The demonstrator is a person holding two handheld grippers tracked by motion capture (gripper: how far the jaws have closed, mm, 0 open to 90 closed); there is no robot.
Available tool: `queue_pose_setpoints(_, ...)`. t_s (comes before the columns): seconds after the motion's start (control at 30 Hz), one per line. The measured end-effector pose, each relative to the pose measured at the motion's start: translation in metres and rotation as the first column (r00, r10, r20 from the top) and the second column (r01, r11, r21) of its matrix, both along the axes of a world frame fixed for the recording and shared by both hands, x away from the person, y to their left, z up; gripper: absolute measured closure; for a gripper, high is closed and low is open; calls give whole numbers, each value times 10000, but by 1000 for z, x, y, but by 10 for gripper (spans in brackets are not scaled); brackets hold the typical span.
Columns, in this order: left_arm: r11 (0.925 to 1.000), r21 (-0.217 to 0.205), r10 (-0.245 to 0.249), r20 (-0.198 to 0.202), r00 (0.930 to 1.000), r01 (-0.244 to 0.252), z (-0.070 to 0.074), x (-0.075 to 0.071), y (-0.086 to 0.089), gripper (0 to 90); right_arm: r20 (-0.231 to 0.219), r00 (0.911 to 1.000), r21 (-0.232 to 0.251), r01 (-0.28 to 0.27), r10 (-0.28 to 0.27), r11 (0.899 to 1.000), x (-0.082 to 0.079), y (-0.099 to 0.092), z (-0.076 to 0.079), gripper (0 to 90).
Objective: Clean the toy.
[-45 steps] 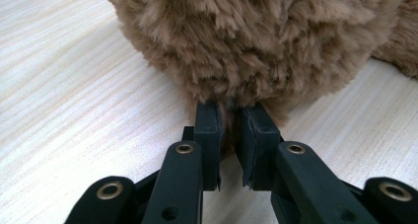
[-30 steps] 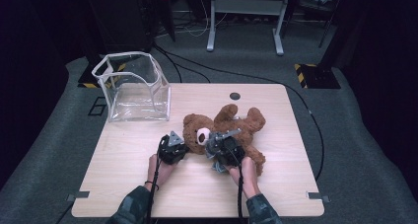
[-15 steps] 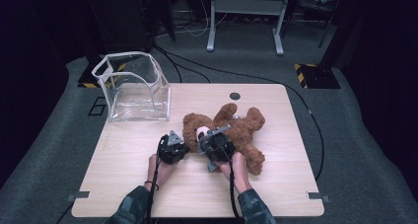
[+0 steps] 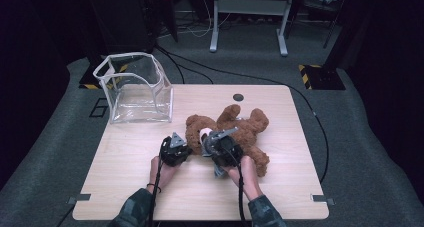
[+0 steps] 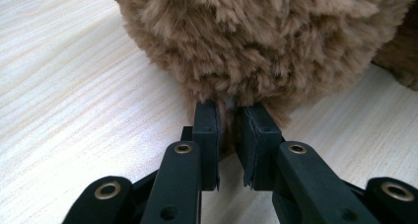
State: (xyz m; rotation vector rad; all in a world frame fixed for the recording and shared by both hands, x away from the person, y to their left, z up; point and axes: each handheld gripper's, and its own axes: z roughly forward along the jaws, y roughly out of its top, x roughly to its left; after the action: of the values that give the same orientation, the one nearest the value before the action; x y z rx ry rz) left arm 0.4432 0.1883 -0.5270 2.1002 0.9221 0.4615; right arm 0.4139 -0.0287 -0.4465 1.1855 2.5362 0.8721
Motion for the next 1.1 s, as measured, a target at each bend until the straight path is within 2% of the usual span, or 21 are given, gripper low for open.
queue_pose_setpoints(0.1, 10000, 24, -29, -43, 10000, 29, 0, 0, 0, 782, -125, 9999, 51, 13, -13, 10000, 8, 8, -9, 756)
queue_pose_setpoints(0.17, 10000, 57, -46, -77, 10000, 46, 1, 0, 1, 782, -140, 9996, -370, 242, -247, 9990, 13, 13, -21, 757)
queue_pose_setpoints(0.2, 10000, 68, -42, -62, 10000, 43, 1, 0, 1, 783, -498, 9971, -535, 551, -578, 9970, 14, 12, -30, 762)
queue_pose_setpoints(0.23, 10000, 68, -42, -62, 10000, 43, 1, 0, 1, 783, -498, 9971, -535, 551, -578, 9970, 14, 12, -30, 762)
queue_pose_setpoints(0.33, 10000, 71, -26, -63, 10000, 26, 1, 0, 1, 783, -452, 9969, -1152, 585, -641, 9916, 2, 9, -33, 768)
queue_pose_setpoints(0.37, 10000, 71, -26, -63, 10000, 26, 1, 0, 1, 783, -452, 9969, -1152, 585, -641, 9916, 2, 9, -33, 768)
queue_pose_setpoints(0.4, 10000, 73, -21, -63, 10000, 21, 1, 0, 1, 783, -640, 9971, -1514, 305, -406, 9880, -4, 5, -36, 770)
queue_pose_setpoints(0.47, 10000, 71, -26, -58, 10000, 26, 1, 0, 1, 783, -893, 9952, -1671, 258, -412, 9856, -8, 3, -38, 770)
queue_pose_setpoints(0.5, 10000, 66, -12, -61, 10000, 12, 1, 0, 1, 783, -1153, 9931, -1717, 29, -230, 9851, -15, -4, -41, 770)
queue_pose_setpoints(0.57, 10000, 58, 5, -27, 10000, -5, 0, 0, 0, 783, -1348, 9905, -1256, 89, -260, 9920, -21, -15, -36, 770)
queue_pose_setpoints(0.63, 10000, 73, -15, -58, 10000, 15, 1, 0, 1, 783, -1286, 9914, -974, 123, -249, 9952, -23, -21, -32, 769)
queue_pose_setpoints(0.67, 10000, 59, 5, -37, 10000, -5, 0, 0, 0, 783, -966, 9950, -312, 207, -236, 9993, -28, -36, -18, 769)
queue_pose_setpoints(0.7, 10000, 59, 5, -37, 10000, -5, 0, 0, 0, 783, -966, 9950, -312, 207, -236, 9993, -28, -36, -18, 769)
queue_pose_setpoints(0.73, 10000, 32, 10, -52, 10000, -10, 0, 0, 0, 783, -233, 9987, 314, 464, -457, 9984, -30, -49, 0, 768)
queue_pose_setpoints(0.77, 10000, 32, 10, -52, 10000, -10, 0, 0, 0, 783, -233, 9987, 314, 464, -457, 9984, -30, -49, 0, 768)
queue_pose_setpoints(0.8, 10000, 26, 9, -70, 10000, -9, 0, 0, 0, 783, 590, 9930, 560, 995, -1027, 9935, -30, -58, 15, 768)
queue_pose_setpoints(0.83, 10000, 26, 9, -70, 10000, -9, 0, 0, 0, 783, 590, 9930, 560, 995, -1027, 9935, -30, -58, 15, 768)
queue_pose_setpoints(0.93, 10000, 64, -2, -14, 10000, 2, 0, 0, 0, 783, 1255, 9827, 599, 1299, -1365, 9897, -22, -64, 24, 767)
queue_pose_setpoints(0.97, 10000, 66, 0, -11, 10000, 0, 0, 0, 0, 783, 1303, 9828, 326, 1278, -1310, 9913, -18, -64, 23, 768)
queue_pose_setpoints(1.0, 10000, 65, 0, -9, 10000, 1, 0, 0, 0, 783, 1255, 9811, -403, 1531, -1470, 9874, -10, -58, 11, 769)
queue_pose_setpoints(1.1, 10000, 69, 8, -3, 10000, -8, 0, 0, 0, 783, 1250, 9812, -795, 1575, -1469, 9843, -3, -53, -3, 770)
